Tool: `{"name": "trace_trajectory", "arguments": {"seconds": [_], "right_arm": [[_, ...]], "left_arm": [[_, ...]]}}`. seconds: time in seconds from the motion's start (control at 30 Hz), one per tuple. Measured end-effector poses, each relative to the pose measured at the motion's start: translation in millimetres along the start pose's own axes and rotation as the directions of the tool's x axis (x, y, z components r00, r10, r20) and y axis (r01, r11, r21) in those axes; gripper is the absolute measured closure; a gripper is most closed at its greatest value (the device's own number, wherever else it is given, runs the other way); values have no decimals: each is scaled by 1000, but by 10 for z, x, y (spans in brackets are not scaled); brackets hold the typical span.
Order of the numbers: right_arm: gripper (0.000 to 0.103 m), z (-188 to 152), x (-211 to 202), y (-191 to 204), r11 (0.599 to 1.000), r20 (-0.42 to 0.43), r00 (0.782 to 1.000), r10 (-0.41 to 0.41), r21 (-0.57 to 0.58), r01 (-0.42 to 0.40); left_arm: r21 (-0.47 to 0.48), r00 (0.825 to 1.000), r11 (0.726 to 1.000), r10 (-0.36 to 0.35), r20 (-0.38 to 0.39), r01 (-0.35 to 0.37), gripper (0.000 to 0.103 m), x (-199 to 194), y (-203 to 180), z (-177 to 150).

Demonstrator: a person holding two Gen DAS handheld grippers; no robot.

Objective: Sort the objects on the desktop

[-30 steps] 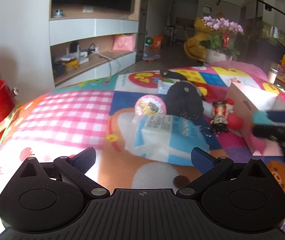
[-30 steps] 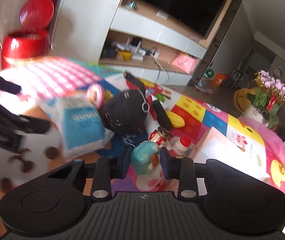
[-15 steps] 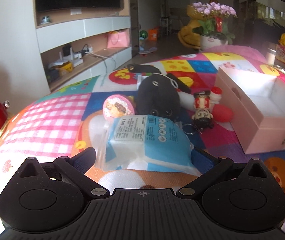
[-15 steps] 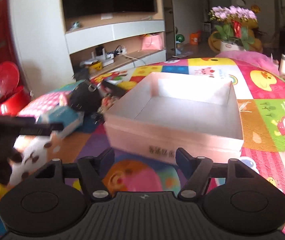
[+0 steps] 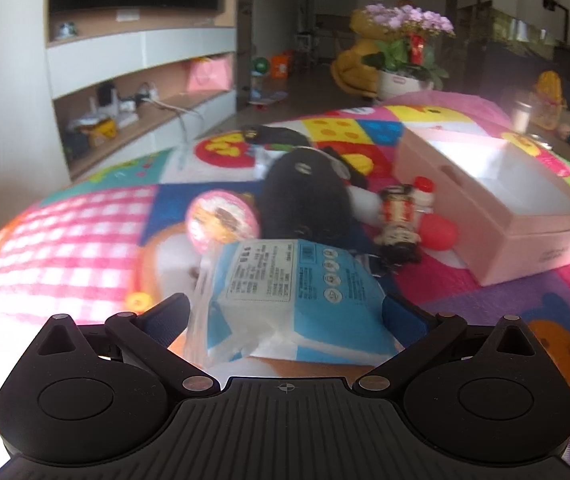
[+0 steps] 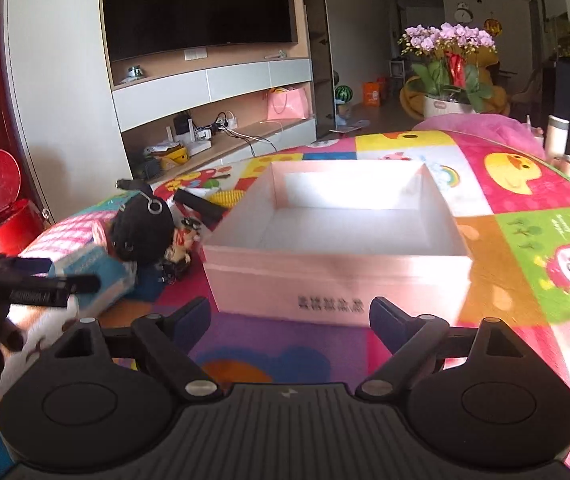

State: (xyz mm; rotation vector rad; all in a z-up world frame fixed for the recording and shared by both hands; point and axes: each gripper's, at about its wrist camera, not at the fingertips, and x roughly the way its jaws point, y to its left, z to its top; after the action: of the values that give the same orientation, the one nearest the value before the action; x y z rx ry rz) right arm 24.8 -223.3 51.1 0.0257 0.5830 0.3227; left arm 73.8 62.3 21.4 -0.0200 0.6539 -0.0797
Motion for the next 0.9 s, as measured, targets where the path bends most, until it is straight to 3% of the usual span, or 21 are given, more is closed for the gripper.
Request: {"name": "trace_trajectory", "arguments": {"seconds": [0.07, 0.13, 0.2, 0.27, 0.37, 0.53, 0.6, 0.73, 0.9], "right_arm": [[12, -88, -158, -82, 1000, 4, 1000, -20, 9, 20], [5, -179, -313, -168, 998, 22, 998, -55, 12, 55], [1, -270, -422, -203, 996, 29, 996, -84, 12, 84], [0, -374, -470, -213, 997, -9, 997, -71, 7, 72], [0, -546, -501, -151, 998, -70, 996, -51, -32, 48], [0, -719, -465, -25, 999, -104, 995, 1, -39, -6], [0, -715, -423, 24, 999, -111, 993, 38, -21, -41], [0, -690, -452, 161, 986, -103, 981, 162, -18, -165], [0, -639, -618, 253, 982, -39, 987, 153, -109, -157]], "left_arm": [[31, 989, 989, -145, -18, 145, 0, -96, -140, -47], [73, 956, 954, -287, -65, 292, 0, -203, -338, -136], [122, 922, 915, -373, -104, 384, 0, -335, -538, -265], [183, 908, 890, -403, -111, 417, 0, -472, -701, -390], [230, 923, 894, -378, -74, 384, 0, -608, -794, -482], [139, 974, 965, -225, -6, 224, 0, -521, -650, -300], [171, 978, 964, -208, 12, 203, 0, -460, -648, -192], [305, 981, 933, -192, -23, 190, 0, -209, -790, -77], [275, 973, 935, -202, -111, 225, 0, 65, -880, -60]]}}
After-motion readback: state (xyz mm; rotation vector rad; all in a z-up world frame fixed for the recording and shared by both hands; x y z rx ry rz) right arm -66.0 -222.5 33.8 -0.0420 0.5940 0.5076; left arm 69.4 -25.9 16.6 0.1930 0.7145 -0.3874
